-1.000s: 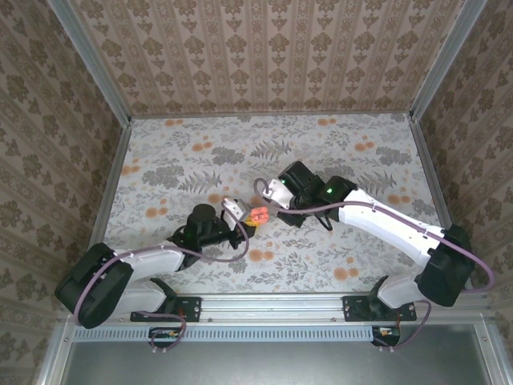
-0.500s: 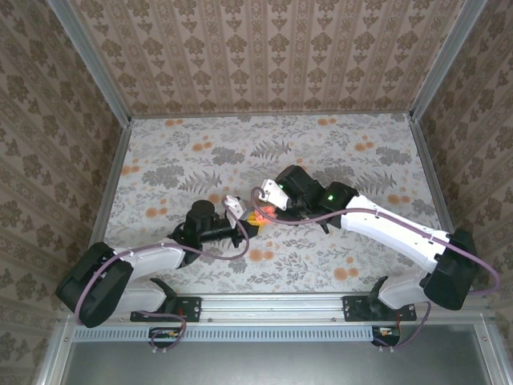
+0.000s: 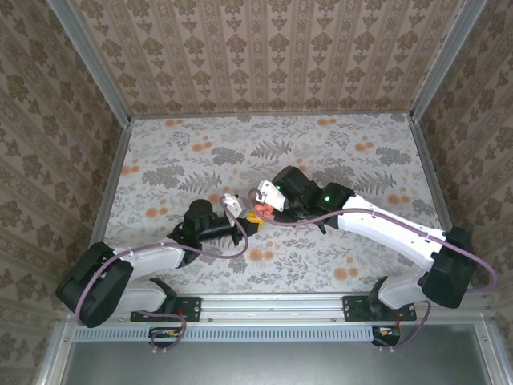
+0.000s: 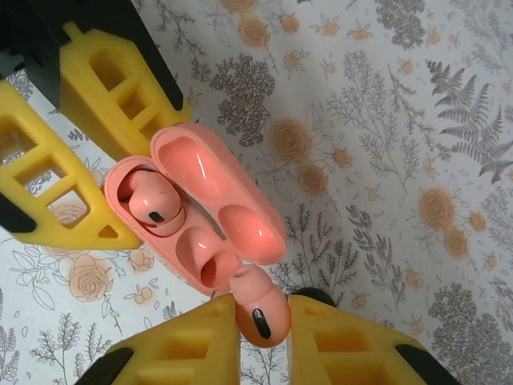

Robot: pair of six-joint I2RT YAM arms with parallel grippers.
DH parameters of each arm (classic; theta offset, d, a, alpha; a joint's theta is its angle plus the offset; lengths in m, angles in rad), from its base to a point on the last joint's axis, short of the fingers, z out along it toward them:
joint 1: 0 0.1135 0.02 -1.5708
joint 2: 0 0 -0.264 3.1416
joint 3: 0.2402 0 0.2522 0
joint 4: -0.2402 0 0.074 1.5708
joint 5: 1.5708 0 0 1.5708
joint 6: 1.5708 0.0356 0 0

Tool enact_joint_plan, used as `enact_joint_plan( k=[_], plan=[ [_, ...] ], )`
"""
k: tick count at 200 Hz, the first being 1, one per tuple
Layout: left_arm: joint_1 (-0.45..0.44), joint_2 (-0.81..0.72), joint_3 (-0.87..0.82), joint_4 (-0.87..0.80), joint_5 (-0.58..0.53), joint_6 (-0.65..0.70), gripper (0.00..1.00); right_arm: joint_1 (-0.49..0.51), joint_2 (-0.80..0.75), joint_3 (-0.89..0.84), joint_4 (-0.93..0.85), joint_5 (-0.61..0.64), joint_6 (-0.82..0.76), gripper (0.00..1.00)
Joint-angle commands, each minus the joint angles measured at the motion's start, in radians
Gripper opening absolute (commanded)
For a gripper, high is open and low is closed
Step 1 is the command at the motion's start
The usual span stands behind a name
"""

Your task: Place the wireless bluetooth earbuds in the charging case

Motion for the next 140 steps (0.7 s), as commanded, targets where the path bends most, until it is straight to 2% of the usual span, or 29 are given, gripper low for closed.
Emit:
enact_joint_plan(
  k=[1, 140],
  plan=[
    [0.007, -0.007, 0.017, 0.053, 0.034, -0.024, 0.19, 0.007, 0.025, 0.002, 0.008, -0.001, -0.019, 0.21],
    [0.008, -0.015, 0.034, 0.063, 0.027, -0.024, 0.19, 0.028, 0.033, -0.004, -0.012, -0.013, -0.052, 0.21]
  ],
)
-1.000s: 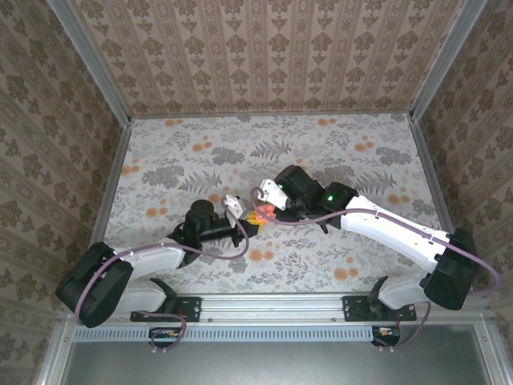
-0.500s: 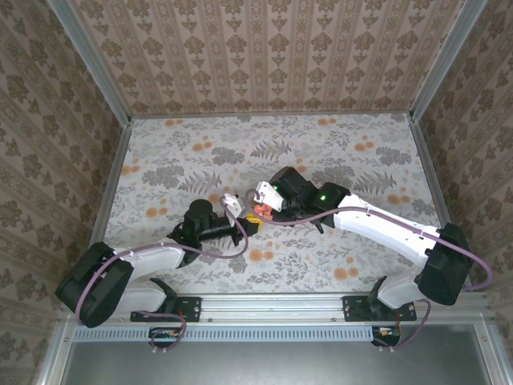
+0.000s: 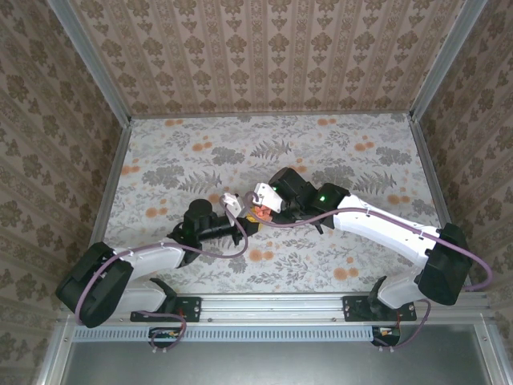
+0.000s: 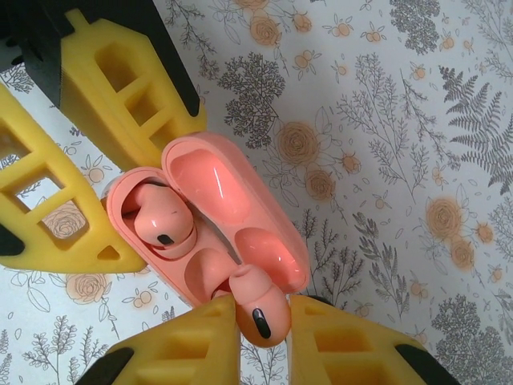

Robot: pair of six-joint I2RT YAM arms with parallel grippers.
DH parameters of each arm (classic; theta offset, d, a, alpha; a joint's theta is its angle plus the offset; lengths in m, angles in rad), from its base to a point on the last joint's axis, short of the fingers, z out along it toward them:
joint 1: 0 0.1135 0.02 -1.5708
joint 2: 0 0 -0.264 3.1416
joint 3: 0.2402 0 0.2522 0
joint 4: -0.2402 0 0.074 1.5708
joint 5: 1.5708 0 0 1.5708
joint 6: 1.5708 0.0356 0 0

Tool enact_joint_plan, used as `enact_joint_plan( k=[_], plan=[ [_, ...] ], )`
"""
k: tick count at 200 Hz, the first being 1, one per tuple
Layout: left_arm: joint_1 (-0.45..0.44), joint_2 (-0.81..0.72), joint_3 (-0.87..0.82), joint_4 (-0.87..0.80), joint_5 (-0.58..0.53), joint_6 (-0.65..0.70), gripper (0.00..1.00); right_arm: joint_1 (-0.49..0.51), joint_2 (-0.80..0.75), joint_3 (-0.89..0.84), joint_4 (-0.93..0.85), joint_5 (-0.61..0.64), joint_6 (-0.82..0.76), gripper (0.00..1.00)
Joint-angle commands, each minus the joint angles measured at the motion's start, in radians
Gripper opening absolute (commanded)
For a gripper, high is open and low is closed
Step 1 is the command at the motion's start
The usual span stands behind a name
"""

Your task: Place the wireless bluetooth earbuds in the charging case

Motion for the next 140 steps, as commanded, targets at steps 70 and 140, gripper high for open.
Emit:
enact_joint_plan(
  k=[70, 140],
  plan=[
    [0.009, -0.025, 0.028, 0.041, 0.015, -0.012, 0.19, 0.033, 0.026, 0.004, -0.038, -0.04, -0.022, 0.26],
    [0.009, -0.042, 0.021, 0.024, 0.005, -0.005, 0.19, 0.033, -0.023, -0.003, -0.009, -0.044, -0.007, 0.36]
  ],
)
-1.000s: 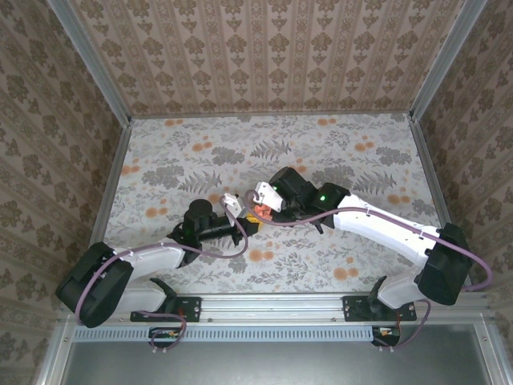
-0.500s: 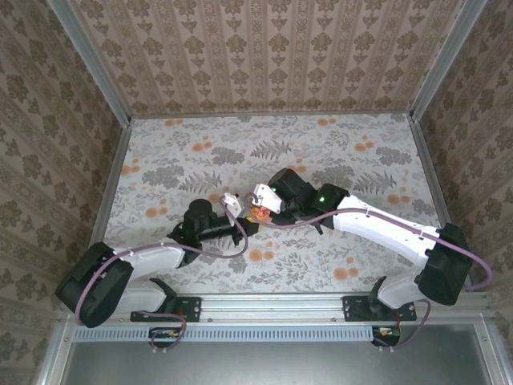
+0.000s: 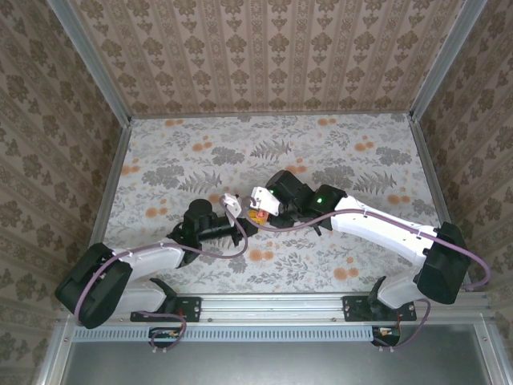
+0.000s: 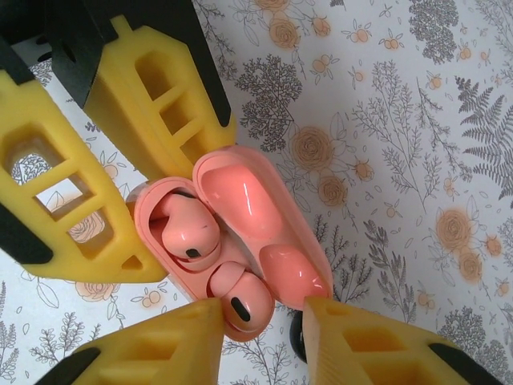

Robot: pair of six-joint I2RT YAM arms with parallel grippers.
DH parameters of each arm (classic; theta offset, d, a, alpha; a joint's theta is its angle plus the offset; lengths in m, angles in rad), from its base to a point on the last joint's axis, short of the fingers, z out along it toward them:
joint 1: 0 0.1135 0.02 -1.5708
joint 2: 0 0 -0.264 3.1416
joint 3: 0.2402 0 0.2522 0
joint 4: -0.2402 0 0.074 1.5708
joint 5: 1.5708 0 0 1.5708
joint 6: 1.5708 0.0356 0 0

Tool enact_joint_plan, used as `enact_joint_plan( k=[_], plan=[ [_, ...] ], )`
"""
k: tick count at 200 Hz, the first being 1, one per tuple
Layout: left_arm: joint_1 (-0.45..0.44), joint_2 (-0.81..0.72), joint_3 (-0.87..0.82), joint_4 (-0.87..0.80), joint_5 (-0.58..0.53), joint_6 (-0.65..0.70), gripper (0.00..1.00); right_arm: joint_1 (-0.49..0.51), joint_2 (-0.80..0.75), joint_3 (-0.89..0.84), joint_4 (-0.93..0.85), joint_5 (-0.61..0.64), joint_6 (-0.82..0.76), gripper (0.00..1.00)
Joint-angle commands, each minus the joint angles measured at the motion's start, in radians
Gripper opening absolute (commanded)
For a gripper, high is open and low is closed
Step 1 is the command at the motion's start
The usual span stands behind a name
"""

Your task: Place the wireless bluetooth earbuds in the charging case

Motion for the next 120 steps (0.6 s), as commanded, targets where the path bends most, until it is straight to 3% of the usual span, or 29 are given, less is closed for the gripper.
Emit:
enact_joint_plan(
  k=[1, 53, 120],
  plan=[
    [0.009, -0.033, 0.021, 0.043, -0.005, -0.004, 0.19, 0.011, -0.036, -0.004, -0.008, -0.039, 0.013, 0.36],
    [0.008, -0.034, 0.018, 0.044, -0.007, 0.0, 0.19, -0.021, -0.194, -0.09, 0.115, -0.12, 0.136, 0.43],
    [-0.002, -0.035, 0.024, 0.019, -0.005, 0.047, 0.18, -0.196, -0.31, -0.199, 0.22, -0.47, 0.505, 0.44]
  ],
)
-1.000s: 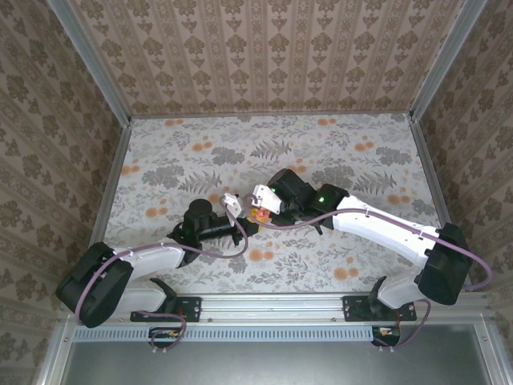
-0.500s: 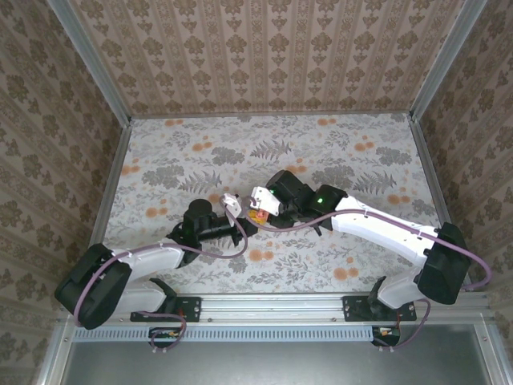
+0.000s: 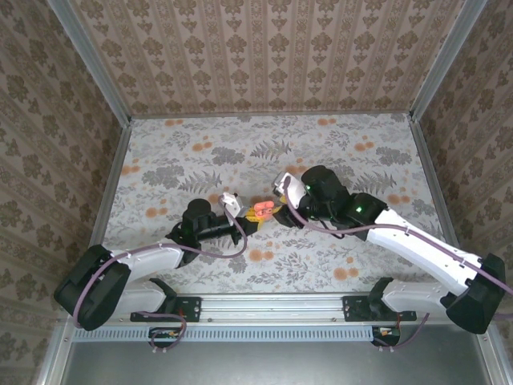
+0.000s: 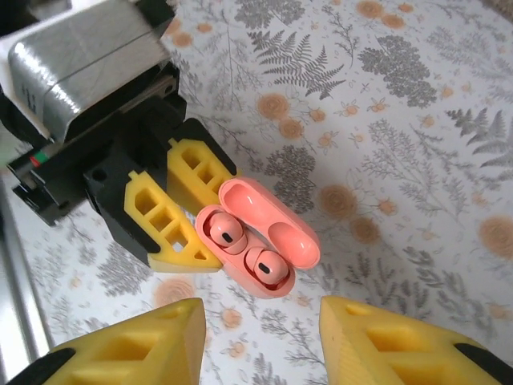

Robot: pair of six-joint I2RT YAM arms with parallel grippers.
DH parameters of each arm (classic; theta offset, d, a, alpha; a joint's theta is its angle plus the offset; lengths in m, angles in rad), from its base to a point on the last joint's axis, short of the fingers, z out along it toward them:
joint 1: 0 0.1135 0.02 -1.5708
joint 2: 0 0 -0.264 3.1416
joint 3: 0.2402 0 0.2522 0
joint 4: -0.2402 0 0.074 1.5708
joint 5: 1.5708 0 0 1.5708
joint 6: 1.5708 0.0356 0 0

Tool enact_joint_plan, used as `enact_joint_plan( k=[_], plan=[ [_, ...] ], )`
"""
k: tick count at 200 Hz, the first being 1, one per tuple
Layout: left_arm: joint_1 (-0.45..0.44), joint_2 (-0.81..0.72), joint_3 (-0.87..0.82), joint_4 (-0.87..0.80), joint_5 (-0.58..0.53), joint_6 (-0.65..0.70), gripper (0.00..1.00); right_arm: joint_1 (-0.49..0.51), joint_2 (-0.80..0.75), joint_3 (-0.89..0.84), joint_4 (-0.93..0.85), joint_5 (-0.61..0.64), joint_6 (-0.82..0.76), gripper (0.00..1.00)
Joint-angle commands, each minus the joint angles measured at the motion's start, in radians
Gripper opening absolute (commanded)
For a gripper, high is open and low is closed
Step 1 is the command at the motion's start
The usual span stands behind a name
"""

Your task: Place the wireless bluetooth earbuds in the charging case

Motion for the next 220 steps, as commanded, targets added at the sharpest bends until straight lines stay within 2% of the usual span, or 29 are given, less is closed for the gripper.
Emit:
enact_joint_plan(
  k=[1, 31, 78, 220],
  plan=[
    [-0.006, -0.022, 0.024, 0.014, 0.002, 0.035, 0.18, -0.067, -0.03, -0.043, 0.065, -0.202, 0.2, 0.43],
    [-0.009, -0.024, 0.026, 0.015, 0.0, 0.039, 0.18, -0.155, -0.031, -0.094, 0.13, -0.365, 0.358, 0.42],
    [-0.01, -0.018, 0.03, 0.014, 0.001, 0.042, 0.18, -0.163, 0.04, -0.107, 0.159, -0.464, 0.45, 0.33],
    [-0.015, -0.025, 0.043, 0.008, 0.003, 0.042, 0.18, -0.174, 0.145, -0.083, 0.159, -0.416, 0.457, 0.27]
  ],
)
